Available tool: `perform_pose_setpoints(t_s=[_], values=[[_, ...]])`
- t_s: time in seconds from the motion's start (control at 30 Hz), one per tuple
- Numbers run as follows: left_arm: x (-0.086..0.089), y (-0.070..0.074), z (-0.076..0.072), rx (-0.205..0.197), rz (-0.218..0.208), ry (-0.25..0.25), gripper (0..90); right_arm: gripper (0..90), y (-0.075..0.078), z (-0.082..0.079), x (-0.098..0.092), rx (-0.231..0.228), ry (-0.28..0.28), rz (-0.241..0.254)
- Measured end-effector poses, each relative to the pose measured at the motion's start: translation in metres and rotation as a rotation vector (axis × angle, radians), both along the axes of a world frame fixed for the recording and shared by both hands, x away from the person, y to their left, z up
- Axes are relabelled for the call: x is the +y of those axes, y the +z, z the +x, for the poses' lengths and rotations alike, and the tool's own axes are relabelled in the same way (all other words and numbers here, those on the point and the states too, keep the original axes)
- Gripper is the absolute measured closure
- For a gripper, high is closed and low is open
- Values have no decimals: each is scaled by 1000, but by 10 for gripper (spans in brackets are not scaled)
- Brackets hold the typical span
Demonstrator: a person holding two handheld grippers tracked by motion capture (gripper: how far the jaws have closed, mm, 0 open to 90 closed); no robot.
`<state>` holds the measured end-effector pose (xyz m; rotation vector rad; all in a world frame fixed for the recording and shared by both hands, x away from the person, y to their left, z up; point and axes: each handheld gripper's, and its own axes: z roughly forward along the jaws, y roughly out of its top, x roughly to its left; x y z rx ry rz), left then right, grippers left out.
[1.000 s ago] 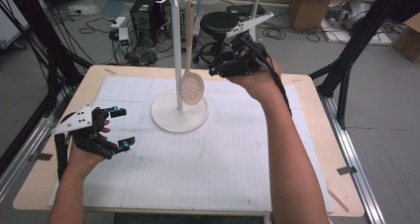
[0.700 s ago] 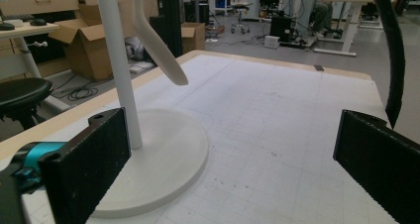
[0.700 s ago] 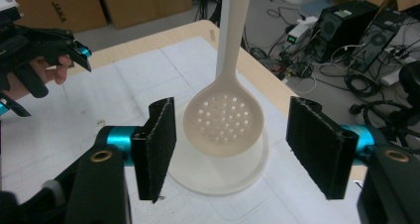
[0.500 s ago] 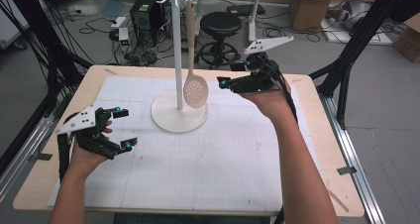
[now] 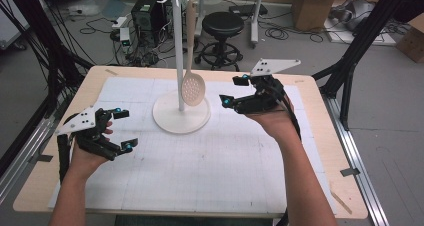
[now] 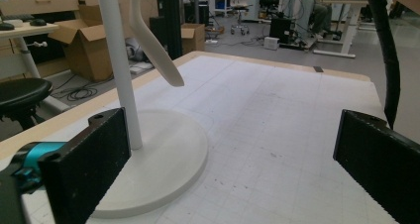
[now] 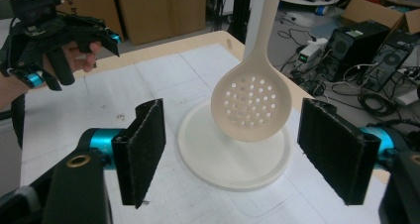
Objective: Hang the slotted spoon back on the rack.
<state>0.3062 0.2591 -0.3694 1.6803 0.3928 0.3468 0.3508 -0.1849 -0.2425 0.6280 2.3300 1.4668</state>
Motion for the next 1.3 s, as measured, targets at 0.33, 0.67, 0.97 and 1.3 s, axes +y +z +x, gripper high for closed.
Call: perform_pose_setpoints(t_s=[0.33,0.67,0.97,1.3], values=[[-1,0,0,1,-1,-5,17,222,-6,-15,-15,-32,-5,39],[-1,0,0,2,-1,-5,17,211,-33,-37,-39,-49,-30,101],[-3,-1,-1,4,9,-11,17,202,-55,-54,-55,-59,-42,141],[-3,-2,1,8,1,-13,17,187,-69,-61,-65,-39,-69,151]])
